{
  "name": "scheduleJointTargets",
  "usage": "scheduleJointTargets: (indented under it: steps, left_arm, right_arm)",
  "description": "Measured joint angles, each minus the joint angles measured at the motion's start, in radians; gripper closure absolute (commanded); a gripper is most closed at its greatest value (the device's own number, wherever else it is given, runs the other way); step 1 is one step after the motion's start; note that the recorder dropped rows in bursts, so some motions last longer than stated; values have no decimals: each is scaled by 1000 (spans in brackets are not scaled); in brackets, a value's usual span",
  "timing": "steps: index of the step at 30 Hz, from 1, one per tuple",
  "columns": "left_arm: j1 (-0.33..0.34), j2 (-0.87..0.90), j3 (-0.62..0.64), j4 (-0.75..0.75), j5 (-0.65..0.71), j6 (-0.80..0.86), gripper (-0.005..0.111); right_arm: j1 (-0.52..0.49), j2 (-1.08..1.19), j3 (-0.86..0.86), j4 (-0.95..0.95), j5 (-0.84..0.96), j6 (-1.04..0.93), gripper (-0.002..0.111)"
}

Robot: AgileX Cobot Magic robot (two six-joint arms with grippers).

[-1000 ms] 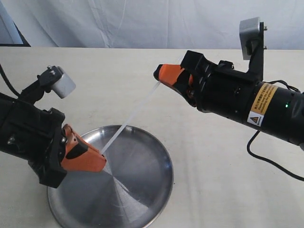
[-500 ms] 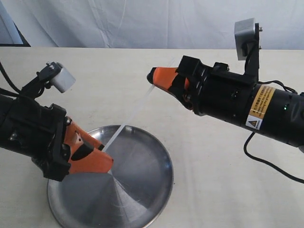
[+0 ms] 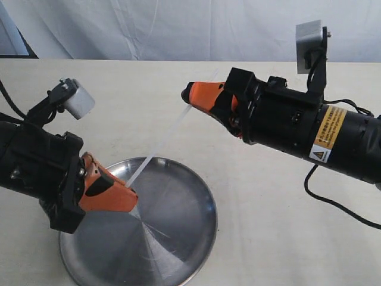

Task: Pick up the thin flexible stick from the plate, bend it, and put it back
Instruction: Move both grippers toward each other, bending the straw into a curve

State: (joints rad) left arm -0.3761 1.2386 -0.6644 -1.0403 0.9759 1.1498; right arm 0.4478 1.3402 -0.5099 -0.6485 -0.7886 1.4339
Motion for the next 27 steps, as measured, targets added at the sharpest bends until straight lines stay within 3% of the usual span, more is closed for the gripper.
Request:
scheduleJointTargets:
  steps: [27]
  left_arm:
    - [-4, 0, 7, -91, 63, 189, 106]
  right_arm:
    - [-6, 0, -10, -125, 121, 36, 109]
